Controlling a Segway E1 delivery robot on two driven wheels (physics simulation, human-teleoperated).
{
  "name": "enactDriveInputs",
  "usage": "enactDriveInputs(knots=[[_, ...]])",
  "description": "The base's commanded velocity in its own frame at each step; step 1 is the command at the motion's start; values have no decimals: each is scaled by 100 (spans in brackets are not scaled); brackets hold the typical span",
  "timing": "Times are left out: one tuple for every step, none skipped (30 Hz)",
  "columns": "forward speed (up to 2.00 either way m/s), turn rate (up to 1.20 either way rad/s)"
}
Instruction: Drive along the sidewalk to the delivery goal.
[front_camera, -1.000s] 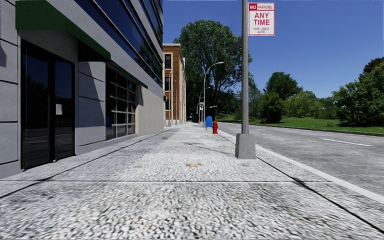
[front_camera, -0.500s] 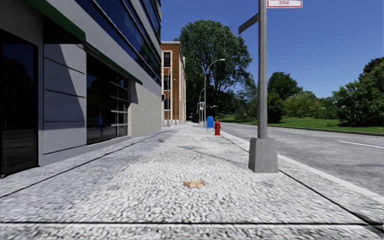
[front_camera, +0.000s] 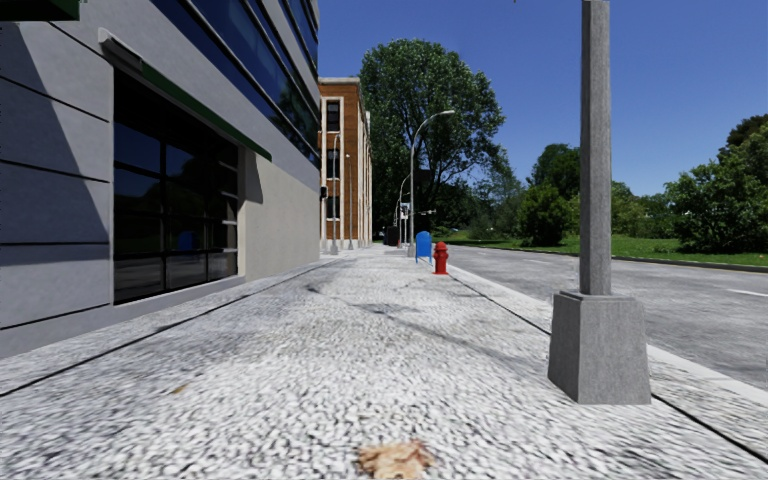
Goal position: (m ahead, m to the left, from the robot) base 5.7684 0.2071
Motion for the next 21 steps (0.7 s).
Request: enactDriveInputs(knots=[[200, 0], [200, 0], [200, 0], [200, 0], [200, 0], [200, 0], [200, 0], [200, 0], [200, 0], [200, 0], [200, 0], [200, 0], [200, 0], [200, 0], [200, 0], [200, 0], [200, 0], [200, 0], [200, 0], [200, 0], [200, 0]])
